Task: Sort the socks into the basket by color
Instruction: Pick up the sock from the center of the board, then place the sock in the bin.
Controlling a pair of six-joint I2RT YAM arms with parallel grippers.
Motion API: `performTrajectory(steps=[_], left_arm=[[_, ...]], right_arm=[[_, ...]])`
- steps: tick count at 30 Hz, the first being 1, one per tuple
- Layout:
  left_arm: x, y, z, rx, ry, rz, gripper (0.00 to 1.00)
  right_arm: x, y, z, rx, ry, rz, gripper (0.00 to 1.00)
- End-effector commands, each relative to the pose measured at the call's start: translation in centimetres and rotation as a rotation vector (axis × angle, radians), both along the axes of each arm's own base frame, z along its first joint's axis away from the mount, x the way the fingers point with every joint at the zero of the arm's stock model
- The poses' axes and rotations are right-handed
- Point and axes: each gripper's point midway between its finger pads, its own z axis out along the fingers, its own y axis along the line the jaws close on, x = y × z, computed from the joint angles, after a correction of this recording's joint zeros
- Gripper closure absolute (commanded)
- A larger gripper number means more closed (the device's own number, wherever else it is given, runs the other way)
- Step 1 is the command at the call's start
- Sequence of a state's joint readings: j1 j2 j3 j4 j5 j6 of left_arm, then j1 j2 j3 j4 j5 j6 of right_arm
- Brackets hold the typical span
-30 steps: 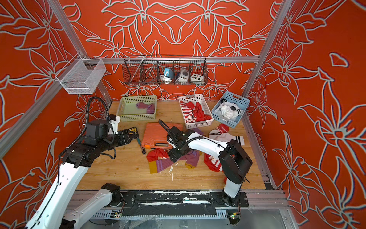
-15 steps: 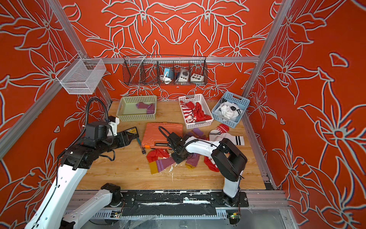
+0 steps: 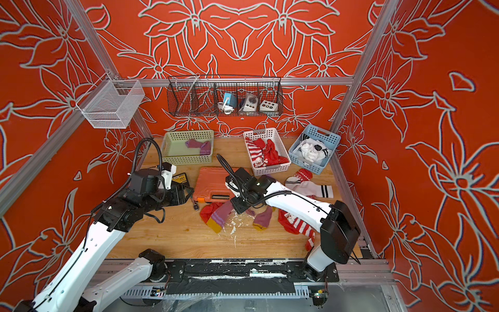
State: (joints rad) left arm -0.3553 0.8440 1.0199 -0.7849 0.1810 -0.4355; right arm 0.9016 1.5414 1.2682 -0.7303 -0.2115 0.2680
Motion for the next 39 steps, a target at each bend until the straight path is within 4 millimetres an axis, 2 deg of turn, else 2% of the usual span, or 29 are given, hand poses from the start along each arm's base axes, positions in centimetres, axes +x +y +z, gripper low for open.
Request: performTrajectory(steps=[1, 8, 14, 23, 26, 29, 35, 37, 39], left_arm=[[0.2, -1.9, 2.0, -0.066, -0.111, -0.053, 0.45], [-0.4, -5.2, 3.6, -0.148, -0.219, -0.183, 0.41], [-0.7, -7.7, 4.3, -0.171, -0.286, -0.268, 0.38], [0.6, -11.5, 4.2, -0.101, -0.365, -0.352, 0.35], [1.4, -12.5, 4.3, -0.079, -0.389, -0.365, 0.34], [2.8, -13.4, 4.3, -0.050, -0.412, -0.354, 0.35], [4.8, -13.6, 6.3, -0.025, -0.518, -0.305, 0.36], [5.3, -13.9, 6.4, -0.006, -0.528, -0.306, 0.40], [5.8, -14.1, 6.4, 0.015, -0.530, -0.307, 0.48]], right_arm=[[0.1, 0.6, 3.9, 0.087, -0.030, 0.016, 1.00], [0.7, 1.9, 10.0, 0.278, -0.030, 0.036, 1.00], [1.5, 2.4, 14.2, 0.450, 0.015, 0.030, 1.00], [2.0, 2.9, 18.8, 0.628, 0.085, 0.072, 1.00], [2.3, 3.1, 20.0, 0.683, 0.114, 0.089, 1.00], [2.2, 3.6, 20.4, 0.703, 0.135, 0.111, 1.00], [2.3, 3.6, 20.7, 0.708, 0.131, 0.132, 1.00], [2.5, 3.5, 20.8, 0.708, 0.126, 0.131, 1.00], [2.8, 3.4, 20.9, 0.708, 0.122, 0.127, 1.00]])
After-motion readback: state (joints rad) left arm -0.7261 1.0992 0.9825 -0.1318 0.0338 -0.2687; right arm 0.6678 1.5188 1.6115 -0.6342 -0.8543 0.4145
